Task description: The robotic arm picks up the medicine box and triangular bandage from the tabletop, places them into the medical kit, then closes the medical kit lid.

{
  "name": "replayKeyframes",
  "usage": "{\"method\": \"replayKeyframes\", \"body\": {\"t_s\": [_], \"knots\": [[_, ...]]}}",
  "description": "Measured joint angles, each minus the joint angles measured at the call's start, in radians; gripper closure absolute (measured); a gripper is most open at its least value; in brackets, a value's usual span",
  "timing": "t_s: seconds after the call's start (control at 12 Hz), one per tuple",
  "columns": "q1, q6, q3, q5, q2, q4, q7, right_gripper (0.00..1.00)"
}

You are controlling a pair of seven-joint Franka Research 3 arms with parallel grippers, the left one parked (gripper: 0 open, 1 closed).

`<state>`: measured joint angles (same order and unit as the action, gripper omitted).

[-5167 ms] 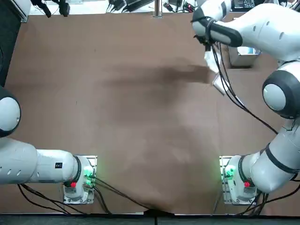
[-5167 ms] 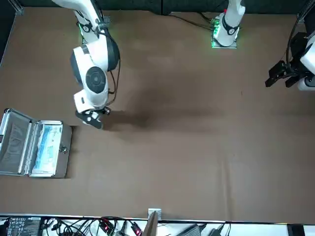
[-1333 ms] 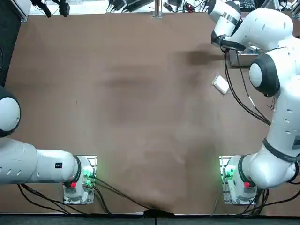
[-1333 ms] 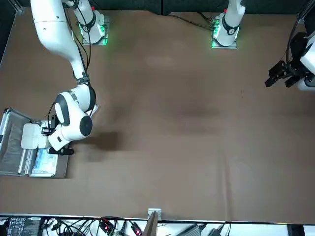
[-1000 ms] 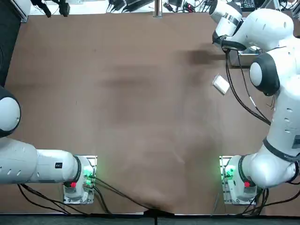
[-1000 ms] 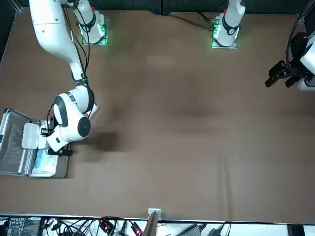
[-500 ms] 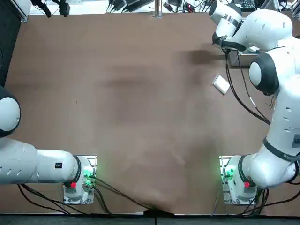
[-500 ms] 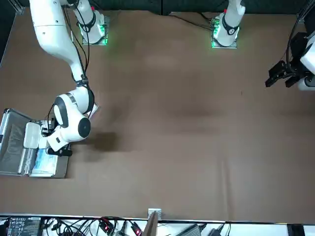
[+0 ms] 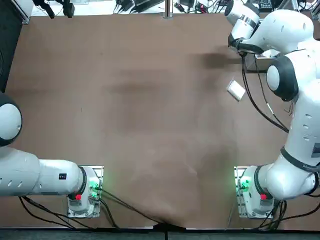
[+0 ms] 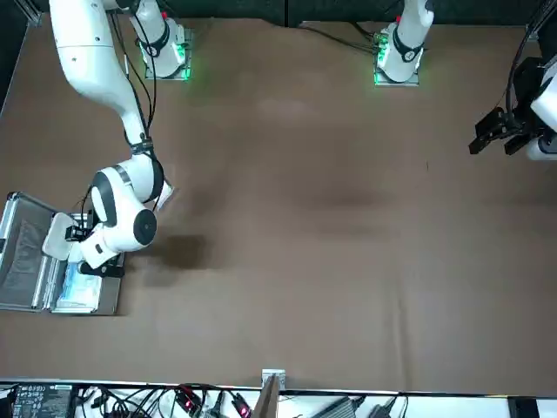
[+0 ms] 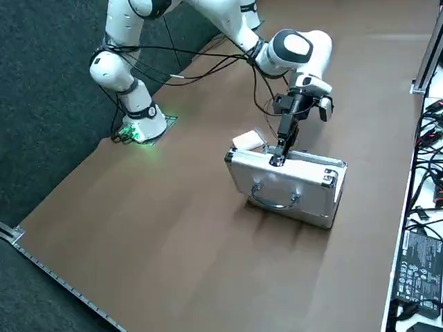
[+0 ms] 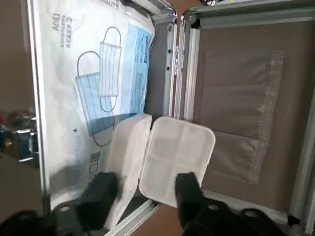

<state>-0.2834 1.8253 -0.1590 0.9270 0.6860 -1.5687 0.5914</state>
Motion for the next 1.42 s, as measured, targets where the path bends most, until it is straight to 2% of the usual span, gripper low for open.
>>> {"method": "replayKeyframes", "body": {"t_s": [0.17,0.25,0.5,0.83,1.17,1.42], "knots": [[0.001,0.001,0.000,0.000,-0.002,0.004,0.000,0.03],[0.002,0.000,0.000,0.000,-0.005,0.008,0.000,0.00],[0.006,0.000,0.000,-0.022,-0.040,0.014,-0.019,0.00],[0.034,0.000,-0.002,-0.143,-0.106,0.017,-0.102,0.00],[0.048,0.007,-0.002,-0.160,-0.122,0.017,-0.115,0.00],[0.049,0.009,-0.001,-0.222,-0.139,0.025,-0.181,0.00]]}}
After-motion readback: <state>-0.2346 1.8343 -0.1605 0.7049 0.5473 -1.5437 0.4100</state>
